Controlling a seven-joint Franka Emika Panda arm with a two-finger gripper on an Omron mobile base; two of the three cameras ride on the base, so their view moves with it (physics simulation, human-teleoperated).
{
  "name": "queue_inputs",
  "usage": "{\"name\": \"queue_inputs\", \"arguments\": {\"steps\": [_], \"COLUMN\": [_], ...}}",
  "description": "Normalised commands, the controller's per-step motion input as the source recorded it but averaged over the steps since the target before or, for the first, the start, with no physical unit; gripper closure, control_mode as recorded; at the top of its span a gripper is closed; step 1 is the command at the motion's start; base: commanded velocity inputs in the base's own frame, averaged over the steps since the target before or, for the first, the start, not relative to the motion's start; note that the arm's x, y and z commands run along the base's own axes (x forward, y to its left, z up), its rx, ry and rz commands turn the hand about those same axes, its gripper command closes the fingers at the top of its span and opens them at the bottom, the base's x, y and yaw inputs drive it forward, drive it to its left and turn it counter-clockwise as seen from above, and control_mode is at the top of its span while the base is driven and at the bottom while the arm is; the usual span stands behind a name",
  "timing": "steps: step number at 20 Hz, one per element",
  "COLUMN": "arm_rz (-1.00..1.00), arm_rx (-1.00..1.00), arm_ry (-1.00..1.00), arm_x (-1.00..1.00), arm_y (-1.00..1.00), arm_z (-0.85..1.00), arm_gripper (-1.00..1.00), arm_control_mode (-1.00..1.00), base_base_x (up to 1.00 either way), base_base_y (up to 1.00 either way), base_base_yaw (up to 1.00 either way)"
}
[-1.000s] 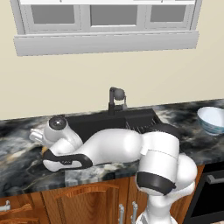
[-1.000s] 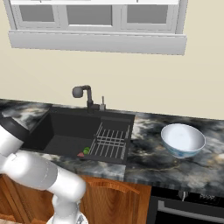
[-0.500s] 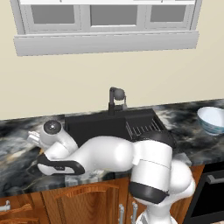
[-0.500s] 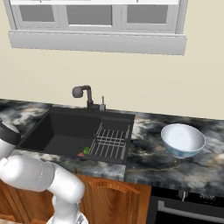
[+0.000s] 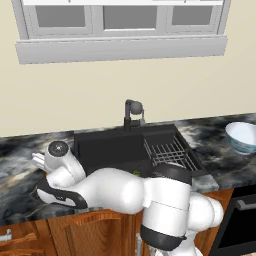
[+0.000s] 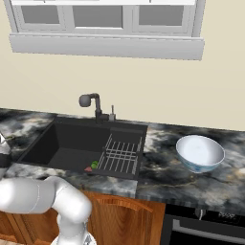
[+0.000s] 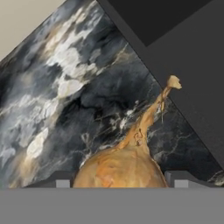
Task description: Remove the onion and avocado from the sink. Then move the bowl and cup from the counter to the sink for washing.
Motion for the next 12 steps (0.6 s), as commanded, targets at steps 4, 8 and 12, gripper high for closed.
{"name": "queue_inputs", "arguments": {"steps": [4,8,12], "arm_rz": [0.00,0.00,0.00], "arm_rx": [0.00,0.00,0.00], "arm_ry": [0.06,0.01,0.01], "arm_x": [0.02,0.04,0.06], "arm_y": [0.00,0.00,0.01], "arm_z": [-0.13,-0.13,-0.15], "arm_gripper": [1.00,1.00,1.00], "arm_control_mode": [-1.00,-1.00,-1.00], "base_base_x": [0.00,0.00,0.00], "base_base_y": [0.00,0.00,0.00], "base_base_yaw": [0.00,0.00,0.00]}}
